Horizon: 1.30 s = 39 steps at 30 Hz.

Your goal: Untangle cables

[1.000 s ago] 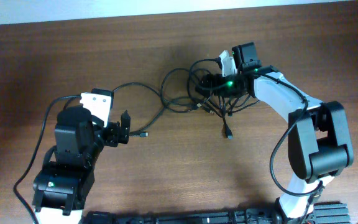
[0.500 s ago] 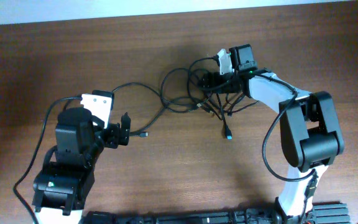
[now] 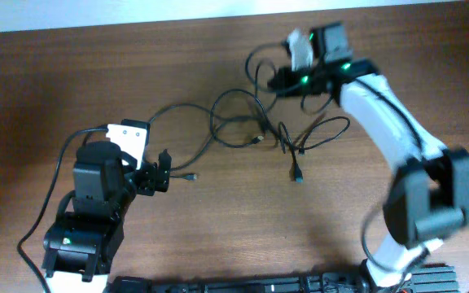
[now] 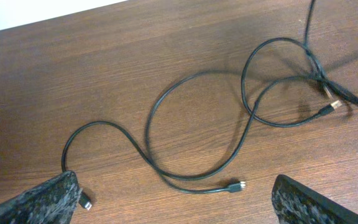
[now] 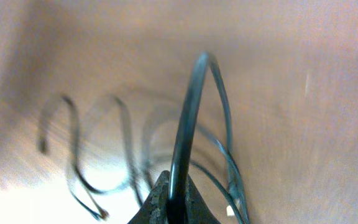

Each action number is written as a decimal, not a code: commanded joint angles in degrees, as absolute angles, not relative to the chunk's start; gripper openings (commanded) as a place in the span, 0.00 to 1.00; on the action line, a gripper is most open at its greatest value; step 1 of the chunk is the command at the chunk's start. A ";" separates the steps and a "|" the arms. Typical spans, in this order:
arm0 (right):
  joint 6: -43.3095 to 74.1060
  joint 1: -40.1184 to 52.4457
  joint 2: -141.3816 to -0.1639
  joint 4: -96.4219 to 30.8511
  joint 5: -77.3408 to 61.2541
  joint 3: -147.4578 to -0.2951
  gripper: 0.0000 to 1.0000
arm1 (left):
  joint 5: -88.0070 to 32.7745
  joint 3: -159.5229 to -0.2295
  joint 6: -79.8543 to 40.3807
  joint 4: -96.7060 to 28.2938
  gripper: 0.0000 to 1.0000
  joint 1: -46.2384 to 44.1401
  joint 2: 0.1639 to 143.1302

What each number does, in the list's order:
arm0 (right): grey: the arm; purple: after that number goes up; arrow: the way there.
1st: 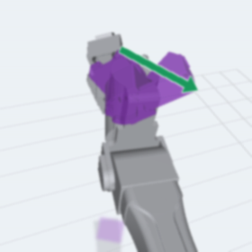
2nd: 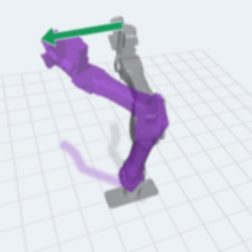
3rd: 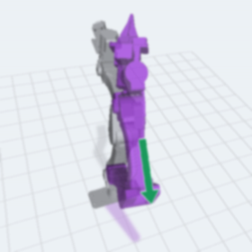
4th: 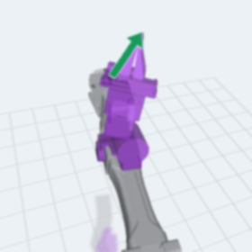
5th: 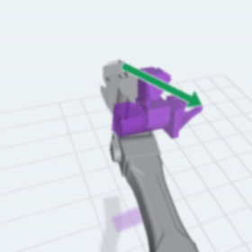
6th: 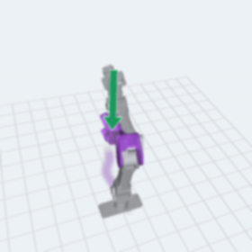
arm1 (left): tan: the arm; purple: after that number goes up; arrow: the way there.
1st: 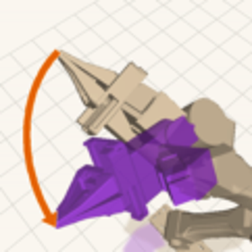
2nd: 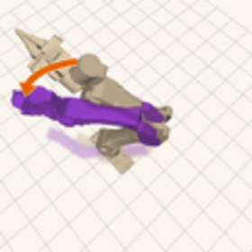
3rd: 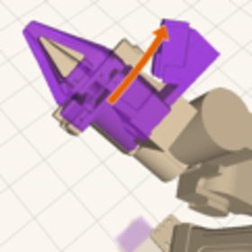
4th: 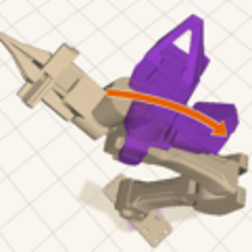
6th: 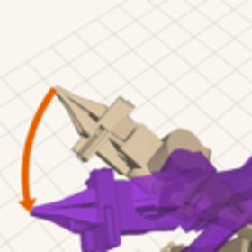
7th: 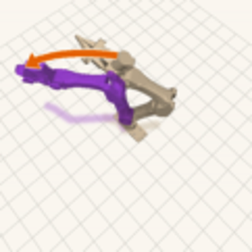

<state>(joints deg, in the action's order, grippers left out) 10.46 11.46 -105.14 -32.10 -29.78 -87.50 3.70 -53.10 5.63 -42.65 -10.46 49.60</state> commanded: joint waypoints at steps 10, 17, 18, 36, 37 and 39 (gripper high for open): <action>7.92 11.55 -75.48 -23.92 -0.05 -113.23 0.04 | 4.34 -53.19 6.57 -42.57 0.99 -10.22 49.54; -23.24 6.33 -73.97 -15.57 53.78 -113.21 0.04 | 4.34 -53.19 6.57 -42.57 0.99 -10.22 49.54; -23.77 3.07 -73.97 -15.73 54.11 -113.21 0.04 | 4.34 -53.19 6.57 -42.57 0.99 -10.22 49.54; 28.05 -56.47 -96.47 -63.79 15.55 -113.14 0.04 | 4.34 -53.19 6.57 -42.57 0.99 -10.22 49.54; 28.18 -58.24 -99.33 -65.12 11.99 -113.10 0.04 | 4.34 -53.19 6.57 -42.57 0.99 -10.22 49.54; 28.16 -59.79 -102.26 -66.43 9.04 -113.06 0.04 | 4.34 -53.19 6.57 -42.57 0.99 -10.22 49.54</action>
<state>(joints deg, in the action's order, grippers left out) 26.22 -58.00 -99.57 -65.54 14.74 -112.92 3.70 -53.10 5.63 -42.70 -10.46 49.67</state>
